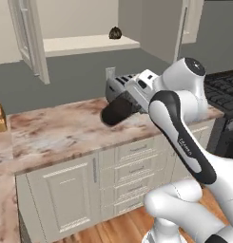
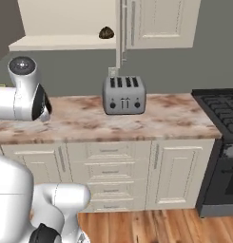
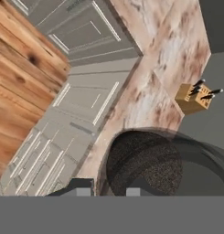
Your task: Pick the candle and jar from the dining table and place them in the open cabinet. Close the cabinet after placing the objects.
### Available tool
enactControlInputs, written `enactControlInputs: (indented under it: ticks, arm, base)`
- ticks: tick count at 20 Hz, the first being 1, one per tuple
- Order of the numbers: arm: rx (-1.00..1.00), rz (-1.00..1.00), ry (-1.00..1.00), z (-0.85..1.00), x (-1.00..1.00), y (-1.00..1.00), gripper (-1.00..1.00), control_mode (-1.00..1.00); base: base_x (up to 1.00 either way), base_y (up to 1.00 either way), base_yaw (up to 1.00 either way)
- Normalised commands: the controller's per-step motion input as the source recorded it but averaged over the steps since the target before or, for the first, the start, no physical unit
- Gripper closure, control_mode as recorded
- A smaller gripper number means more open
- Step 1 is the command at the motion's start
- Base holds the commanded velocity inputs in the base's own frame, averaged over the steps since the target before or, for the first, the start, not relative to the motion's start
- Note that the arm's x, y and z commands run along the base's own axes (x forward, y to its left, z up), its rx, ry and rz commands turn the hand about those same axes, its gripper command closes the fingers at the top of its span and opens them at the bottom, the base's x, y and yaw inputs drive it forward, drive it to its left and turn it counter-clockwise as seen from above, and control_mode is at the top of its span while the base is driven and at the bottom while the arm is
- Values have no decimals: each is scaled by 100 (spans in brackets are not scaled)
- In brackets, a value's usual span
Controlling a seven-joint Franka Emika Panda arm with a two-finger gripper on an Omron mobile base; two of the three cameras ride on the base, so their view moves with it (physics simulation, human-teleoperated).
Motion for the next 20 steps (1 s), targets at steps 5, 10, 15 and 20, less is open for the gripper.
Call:
enactControlInputs:
  ticks: [5, 10, 15, 20]
  arm:
    - [0, 0, 0, 0, 0, 0, 100, 100]
    - [0, 0, 0, 0, 0, 0, 100, 100]
    - [0, 0, 0, 0, 0, 0, 100, 100]
    - [0, 0, 0, 0, 0, 0, 100, 100]
  base:
    - [94, -3, 13]
    - [72, -16, 7]
    - [72, -17, 1]
    - [88, -7, 5]
